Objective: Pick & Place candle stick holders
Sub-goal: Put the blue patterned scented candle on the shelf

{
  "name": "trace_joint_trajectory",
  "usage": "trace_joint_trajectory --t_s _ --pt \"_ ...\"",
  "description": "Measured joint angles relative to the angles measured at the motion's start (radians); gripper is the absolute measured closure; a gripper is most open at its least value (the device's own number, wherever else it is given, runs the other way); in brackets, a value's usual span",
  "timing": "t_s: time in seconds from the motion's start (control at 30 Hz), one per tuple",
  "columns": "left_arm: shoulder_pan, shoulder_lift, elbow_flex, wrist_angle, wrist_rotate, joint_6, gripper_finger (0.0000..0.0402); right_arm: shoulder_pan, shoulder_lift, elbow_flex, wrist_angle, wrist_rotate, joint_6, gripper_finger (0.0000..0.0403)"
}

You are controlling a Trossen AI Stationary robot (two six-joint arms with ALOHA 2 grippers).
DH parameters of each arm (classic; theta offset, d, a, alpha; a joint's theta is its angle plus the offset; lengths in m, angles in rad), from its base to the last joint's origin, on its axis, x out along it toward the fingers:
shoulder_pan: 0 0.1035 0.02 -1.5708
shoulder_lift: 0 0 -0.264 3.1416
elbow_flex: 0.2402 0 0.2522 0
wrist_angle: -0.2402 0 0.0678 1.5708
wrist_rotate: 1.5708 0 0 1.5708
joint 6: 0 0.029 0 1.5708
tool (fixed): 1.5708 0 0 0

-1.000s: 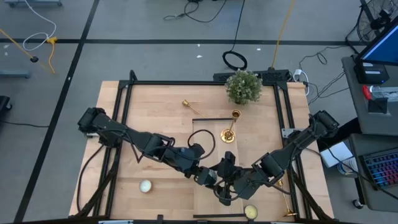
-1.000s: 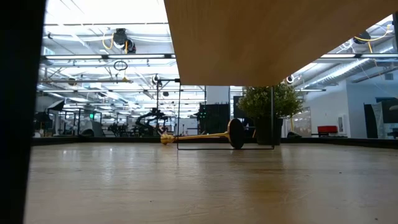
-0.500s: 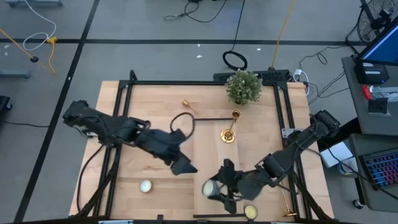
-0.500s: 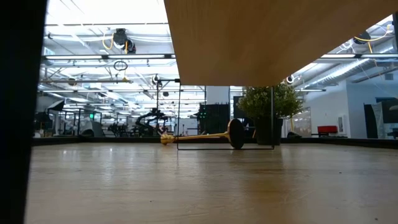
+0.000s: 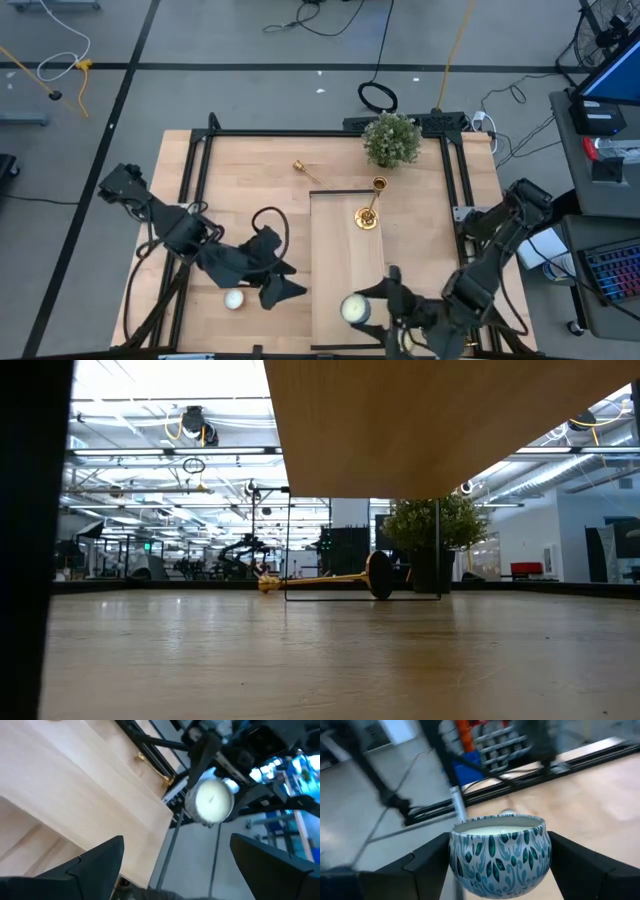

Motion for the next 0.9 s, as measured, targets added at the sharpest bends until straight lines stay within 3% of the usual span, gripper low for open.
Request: trace_joint_trajectory --t_s 0.17,0.37,0.67,0.9 --pt "-0.026 0.023 0.0 0.03 -0.059 -0.044 0.0032 0.066 -0.002 -0.052 -0.02 0.194 0.11 0.0115" --pt "-0.03 0.035 0.0 0.045 -0.049 -0.054 0.0032 0.119 -0.001 -0.192 0.092 0.206 0.243 0.0115" --pt "-0.034 0.035 0.0 0.044 -0.054 -0.069 0.0032 0.149 -0.055 -0.47 0.547 0.179 0.102 0.0115" --pt "-0.042 0.035 0.0 0.037 -0.054 -0.09 0.0032 0.161 -0.093 -0.724 1.083 0.116 -0.154 0.0114"
